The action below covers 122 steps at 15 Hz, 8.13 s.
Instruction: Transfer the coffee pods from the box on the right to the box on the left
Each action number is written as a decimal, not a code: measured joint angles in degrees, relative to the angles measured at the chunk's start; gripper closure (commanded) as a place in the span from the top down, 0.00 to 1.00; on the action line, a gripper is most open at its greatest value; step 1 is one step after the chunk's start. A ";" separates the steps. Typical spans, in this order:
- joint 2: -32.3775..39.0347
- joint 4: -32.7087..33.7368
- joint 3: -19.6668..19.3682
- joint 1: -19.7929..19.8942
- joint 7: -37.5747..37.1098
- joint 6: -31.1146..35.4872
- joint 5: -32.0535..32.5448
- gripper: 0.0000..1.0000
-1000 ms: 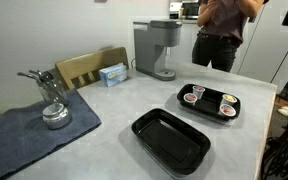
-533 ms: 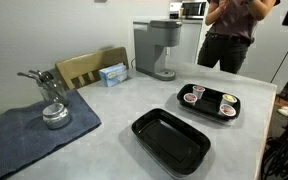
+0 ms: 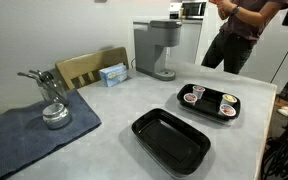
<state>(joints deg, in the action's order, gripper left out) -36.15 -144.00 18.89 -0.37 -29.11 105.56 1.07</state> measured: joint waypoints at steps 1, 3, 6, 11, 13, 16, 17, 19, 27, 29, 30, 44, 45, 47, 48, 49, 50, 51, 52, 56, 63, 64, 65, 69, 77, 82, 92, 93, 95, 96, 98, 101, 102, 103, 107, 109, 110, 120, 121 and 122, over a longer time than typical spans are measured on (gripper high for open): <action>0.00 0.00 0.00 0.00 0.00 0.00 0.00 1.00; 0.00 0.00 0.00 0.00 0.00 0.00 0.00 1.00; 0.00 0.00 0.00 0.00 0.00 0.00 0.00 1.00; 0.00 0.00 0.00 0.00 0.00 0.00 0.00 1.00; 0.00 0.00 0.00 0.00 0.00 0.00 0.00 1.00; 0.00 0.00 0.00 0.00 0.00 0.00 0.00 1.00; 0.00 0.00 0.00 0.00 0.00 0.00 0.00 1.00; 0.00 0.00 0.00 0.00 0.00 0.00 0.00 1.00; 0.00 0.00 0.00 0.00 0.00 0.00 0.00 1.00; 0.00 0.00 0.00 0.00 0.00 0.00 0.00 1.00; 0.00 0.00 -0.01 0.00 0.00 0.00 0.07 1.00; 0.16 -0.38 -0.05 -0.10 -0.14 0.00 0.19 1.00; 0.16 -0.38 -0.05 -0.10 -0.14 0.00 0.19 1.00; 0.16 -0.38 -0.05 -0.10 -0.14 0.00 0.19 1.00; 0.16 -0.38 -0.05 -0.10 -0.14 0.00 0.19 1.00; 0.16 -0.38 -0.05 -0.10 -0.14 0.00 0.19 1.00; 0.17 -0.38 -0.05 -0.10 -0.14 0.00 0.19 1.00; 0.22 -0.38 -0.05 -0.10 -0.19 0.00 0.19 1.00; 0.30 -0.38 -0.05 -0.10 -0.29 0.00 0.19 1.00; 0.82 -0.38 -0.05 -0.10 -1.78 0.03 0.19 1.00; 4.08 -0.38 -1.16 -0.06 -3.15 0.93 0.90 1.00; 4.78 -0.35 -1.54 -0.05 -3.16 1.19 1.08 1.00; 5.52 -0.33 -1.93 -0.04 -3.16 1.47 1.30 1.00; 8.85 0.01 -3.57 0.02 -3.19 2.75 2.58 1.00; 17.55 3.39 -6.17 0.05 -1.47 3.18 6.81 1.00; 25.17 6.85 -7.78 0.02 0.61 3.19 6.82 1.00; 30.43 9.00 -9.19 -0.25 0.58 3.26 6.83 1.00; 30.44 8.95 -9.22 -0.42 0.58 3.26 6.83 1.00; 30.59 8.74 -9.37 -0.64 0.66 3.26 6.89 1.00; 30.82 8.69 -9.56 -0.65 0.74 3.26 7.03 1.00; 31.52 8.69 -10.38 -0.65 1.40 3.30 7.50 1.00; 33.02 8.86 -12.45 -0.64 3.19 3.74 8.01 1.00; 33.51 9.05 -13.21 -0.62 4.05 3.92 8.03 1.00; 33.93 9.16 -13.93 -0.62 4.90 4.16 8.03 1.00; 35.33 10.22 -16.63 -0.47 7.21 4.26 7.22 1.00; 35.45 10.35 -17.77 -0.42 8.15 5.39 5.72 1.00; 35.47 10.35 -18.30 -0.39 9.14 6.58 4.63 1.00; 41.24 9.71 -20.66 0.20 13.10 18.17 -1.01 1.00; 41.06 9.75 -20.63 0.17 13.10 18.14 -1.01 1.00; 40.83 9.76 -20.64 0.16 13.10 18.12 -1.01 1.00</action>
<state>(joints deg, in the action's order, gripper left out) 4.68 -134.24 -1.75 -0.21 -16.01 123.68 0.06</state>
